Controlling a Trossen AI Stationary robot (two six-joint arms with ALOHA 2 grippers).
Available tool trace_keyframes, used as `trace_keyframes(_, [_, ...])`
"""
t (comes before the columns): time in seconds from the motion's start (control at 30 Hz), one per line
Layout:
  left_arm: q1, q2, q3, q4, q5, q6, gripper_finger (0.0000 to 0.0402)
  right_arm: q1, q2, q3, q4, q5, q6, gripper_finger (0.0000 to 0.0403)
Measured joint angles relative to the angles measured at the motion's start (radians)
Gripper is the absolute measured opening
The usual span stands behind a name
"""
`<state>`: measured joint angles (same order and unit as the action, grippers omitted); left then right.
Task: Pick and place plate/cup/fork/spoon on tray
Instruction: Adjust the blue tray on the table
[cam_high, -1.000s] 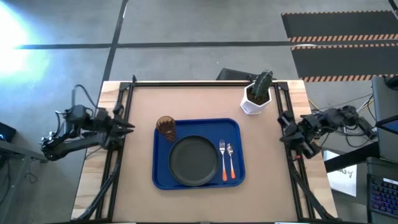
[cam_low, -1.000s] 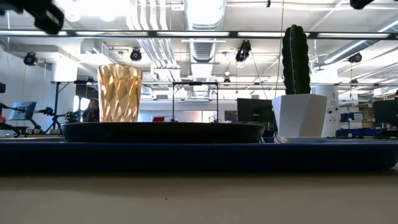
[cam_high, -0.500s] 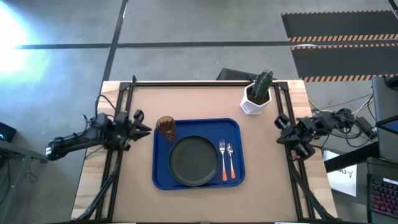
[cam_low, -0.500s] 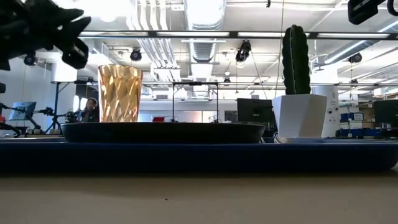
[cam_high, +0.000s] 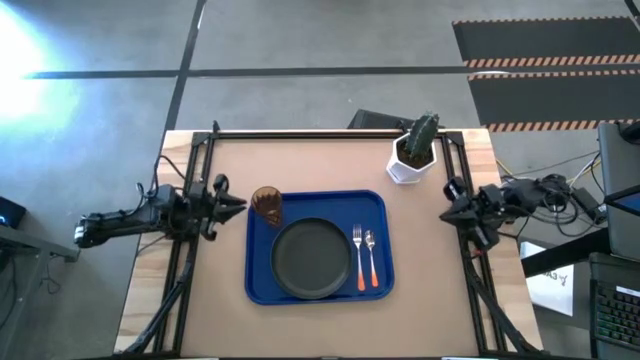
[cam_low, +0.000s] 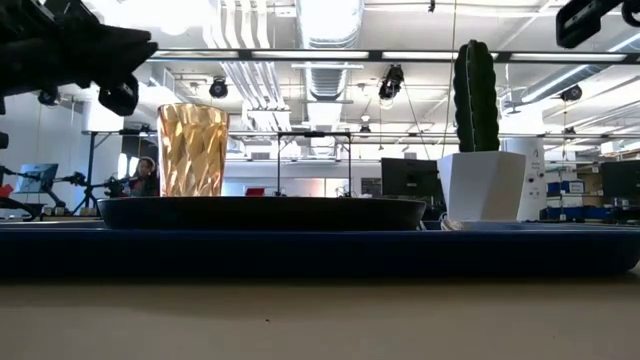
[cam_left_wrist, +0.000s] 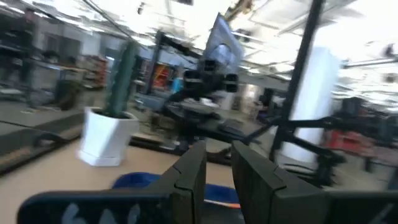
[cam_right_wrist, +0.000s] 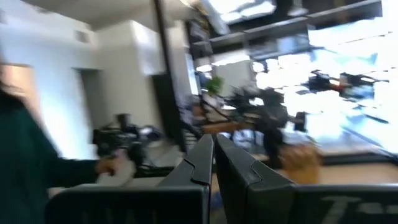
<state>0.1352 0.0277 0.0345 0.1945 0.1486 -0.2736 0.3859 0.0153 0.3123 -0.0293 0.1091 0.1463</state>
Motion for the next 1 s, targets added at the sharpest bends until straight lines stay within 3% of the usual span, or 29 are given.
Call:
trace_keyframes(0.13, [-0.001,0.000,0.000,-0.027,-0.027,0.022,0.0058,0.000,0.008,-0.015,-0.017,0.109,-0.001,0.0009])
trace_keyframes(0.23, [-0.001,0.000,0.000,-0.061,-0.052,0.028,0.0058,0.000,0.015,-0.036,-0.018,0.127,-0.001,0.0009])
trace_keyframes(0.33, [-0.001,-0.001,0.000,-0.083,-0.147,0.066,0.0058,0.000,0.016,-0.061,-0.019,0.158,0.002,0.0009])
trace_keyframes(0.57, [0.000,-0.005,0.009,-0.081,-0.327,0.145,0.0058,0.000,0.017,-0.137,-0.019,0.355,0.003,0.0009])
trace_keyframes(0.8, [0.000,-0.005,0.024,-0.082,-0.367,0.177,0.0058,0.000,0.009,-0.216,-0.020,0.345,0.077,0.0009])
trace_keyframes(1.0, [0.000,-0.005,0.037,-0.081,-0.366,0.175,0.0058,0.000,-0.014,-0.250,-0.016,0.196,0.137,0.0009])
